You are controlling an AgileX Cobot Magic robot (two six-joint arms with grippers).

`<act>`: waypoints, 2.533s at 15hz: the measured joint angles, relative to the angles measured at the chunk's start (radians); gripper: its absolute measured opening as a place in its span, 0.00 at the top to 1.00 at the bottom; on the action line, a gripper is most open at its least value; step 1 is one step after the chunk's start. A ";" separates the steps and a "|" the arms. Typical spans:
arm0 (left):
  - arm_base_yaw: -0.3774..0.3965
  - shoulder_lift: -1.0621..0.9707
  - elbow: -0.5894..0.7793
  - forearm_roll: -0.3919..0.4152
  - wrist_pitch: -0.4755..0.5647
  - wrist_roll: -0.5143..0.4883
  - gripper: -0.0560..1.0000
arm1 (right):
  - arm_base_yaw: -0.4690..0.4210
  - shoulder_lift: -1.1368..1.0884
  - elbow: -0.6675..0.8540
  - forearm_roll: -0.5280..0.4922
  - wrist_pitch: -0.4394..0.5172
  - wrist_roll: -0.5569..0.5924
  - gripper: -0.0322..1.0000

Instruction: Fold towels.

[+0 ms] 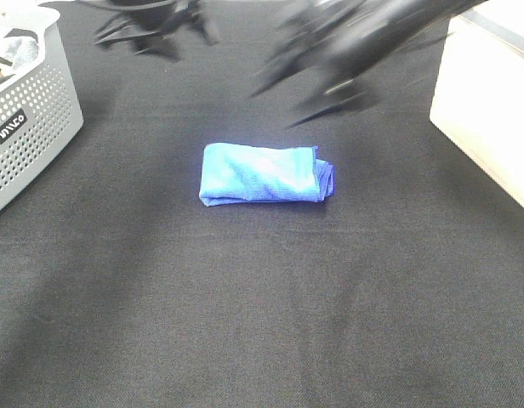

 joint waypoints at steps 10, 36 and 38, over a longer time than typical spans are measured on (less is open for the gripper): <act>0.007 0.000 0.000 0.029 0.109 0.044 0.43 | -0.038 0.219 0.000 0.098 -0.145 -0.182 0.30; -0.076 -0.390 0.092 0.310 0.482 0.204 0.43 | -0.059 -0.303 0.071 -0.590 0.119 0.277 0.30; -0.103 -0.535 0.214 0.334 0.482 0.204 0.43 | -0.054 -0.435 0.181 -0.626 0.120 0.291 0.30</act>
